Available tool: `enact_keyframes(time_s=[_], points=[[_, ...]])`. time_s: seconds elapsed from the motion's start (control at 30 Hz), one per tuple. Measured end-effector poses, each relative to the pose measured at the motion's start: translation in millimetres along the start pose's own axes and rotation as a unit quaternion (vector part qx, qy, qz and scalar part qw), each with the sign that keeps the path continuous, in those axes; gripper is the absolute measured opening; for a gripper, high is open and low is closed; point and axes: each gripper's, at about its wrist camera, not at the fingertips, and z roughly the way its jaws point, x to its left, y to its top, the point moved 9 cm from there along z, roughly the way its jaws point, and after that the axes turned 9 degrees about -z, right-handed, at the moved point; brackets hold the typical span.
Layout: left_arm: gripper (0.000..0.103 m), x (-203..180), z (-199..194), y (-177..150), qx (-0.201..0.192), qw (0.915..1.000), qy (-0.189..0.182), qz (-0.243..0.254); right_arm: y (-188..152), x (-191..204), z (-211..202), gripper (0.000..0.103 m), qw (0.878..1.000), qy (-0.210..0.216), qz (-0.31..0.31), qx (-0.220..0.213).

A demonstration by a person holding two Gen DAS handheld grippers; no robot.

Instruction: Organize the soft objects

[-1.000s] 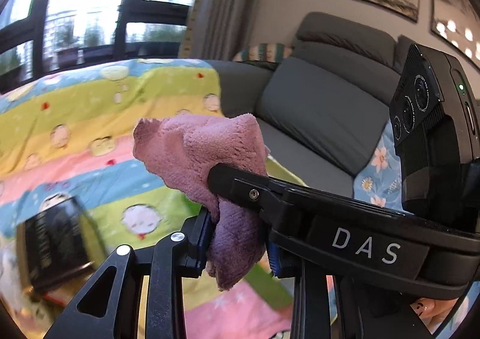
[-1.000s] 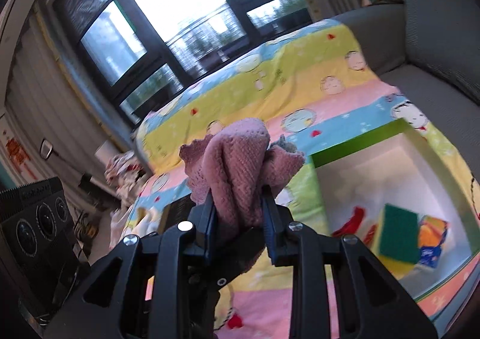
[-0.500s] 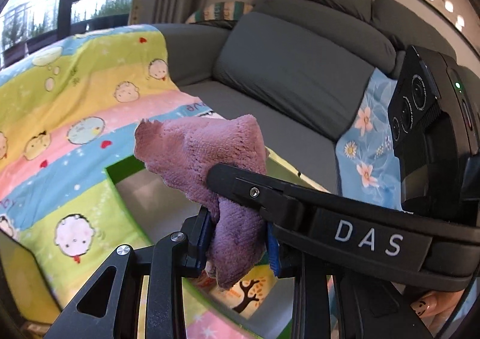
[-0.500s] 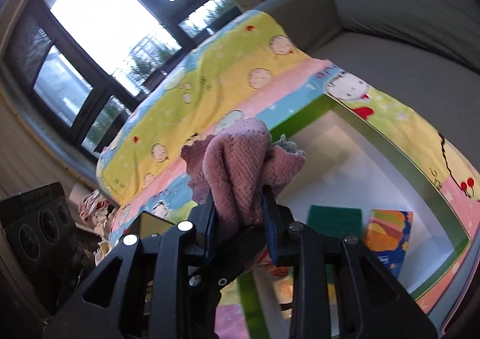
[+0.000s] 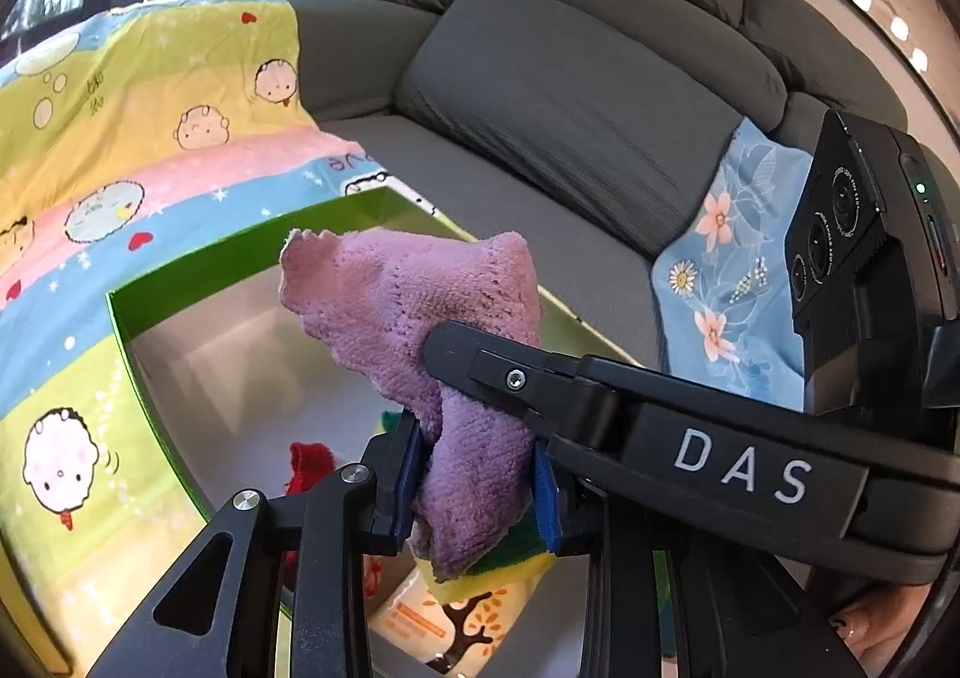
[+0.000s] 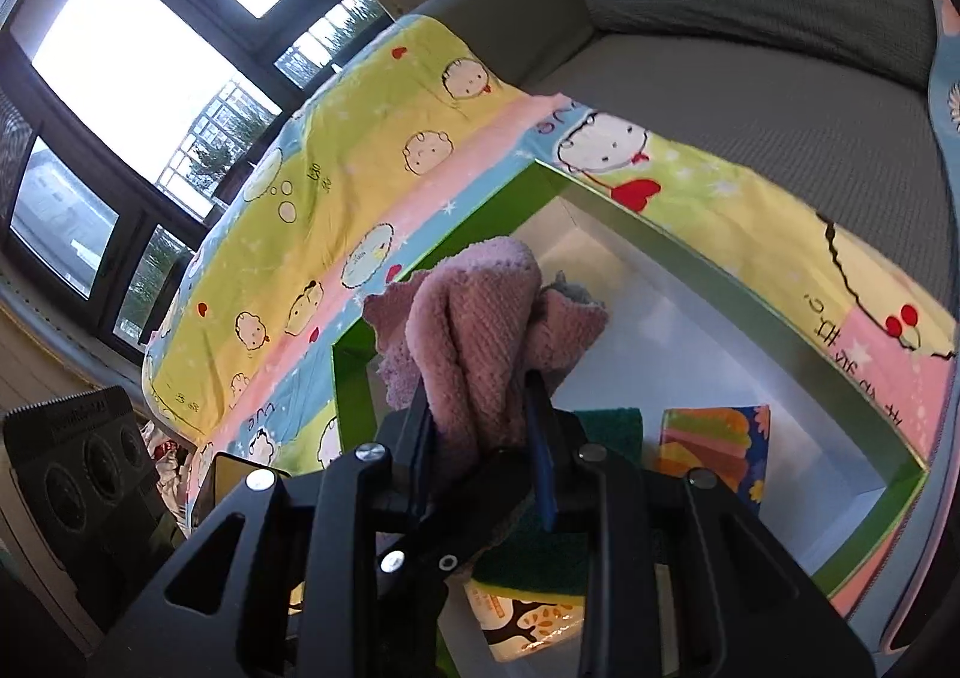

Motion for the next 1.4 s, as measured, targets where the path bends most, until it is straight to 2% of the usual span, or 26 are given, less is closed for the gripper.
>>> enact_keyframes(time_s=[0.33,0.43,0.5,0.53,0.57,0.6,0.67,0.7,0.77,0.83,0.87,0.9,1.0,1.1,1.17,1.3,1.4], points=[[0.032,11,12,-5,0.016,0.9992,0.001,-0.038,-4,-6,12,0.029,1.0,-0.021,0.008,0.022],[0.032,12,3,-5,0.01,0.999,0.002,-0.043,-2,-1,7,0.033,1.0,-0.024,0.0,0.016],[0.037,14,-5,-5,0.004,0.999,0.017,-0.04,1,3,-1,0.049,0.999,-0.035,-0.01,0.004],[0.044,16,-12,-5,0.0,0.9988,0.029,-0.039,3,5,-7,0.054,0.999,-0.042,-0.017,-0.008],[0.049,18,-18,-5,-0.004,0.9985,0.036,-0.04,5,7,-14,0.064,0.998,-0.047,-0.022,-0.02],[0.051,20,-25,-5,-0.008,0.9983,0.041,-0.041,8,10,-22,0.07,0.998,-0.049,-0.027,-0.035],[0.061,26,-41,-7,-0.014,0.9973,0.05,-0.051,10,16,-34,0.076,0.997,-0.047,-0.034,-0.053],[0.062,29,-50,-8,-0.017,0.9967,0.054,-0.058,11,19,-38,0.077,0.997,-0.045,-0.038,-0.058],[0.062,37,-72,-11,-0.03,0.995,0.061,-0.073,12,27,-47,0.089,0.995,-0.042,-0.05,-0.069],[0.064,48,-97,-15,-0.048,0.9919,0.075,-0.09,11,36,-56,0.092,0.994,-0.039,-0.066,-0.08],[0.073,54,-107,-18,-0.054,0.9902,0.084,-0.098,10,40,-57,0.094,0.993,-0.038,-0.071,-0.082],[0.078,60,-119,-22,-0.059,0.9881,0.095,-0.106,9,44,-60,0.096,0.993,-0.034,-0.077,-0.083],[0.081,74,-156,-42,-0.076,0.9836,0.115,-0.116,4,58,-63,0.099,0.991,-0.024,-0.096,-0.086],[0.081,94,-196,-64,-0.099,0.9725,0.153,-0.145,0,68,-65,0.1,0.989,-0.025,-0.112,-0.088],[0.081,110,-222,-81,-0.115,0.9606,0.189,-0.169,-5,77,-68,0.1,0.988,-0.025,-0.124,-0.088],[0.081,137,-274,-121,-0.154,0.9314,0.253,-0.212,-15,102,-71,0.101,0.985,0.003,-0.151,-0.088],[0.081,156,-301,-152,-0.171,0.9119,0.275,-0.253,-27,129,-72,0.102,0.979,0.034,-0.182,-0.084]])
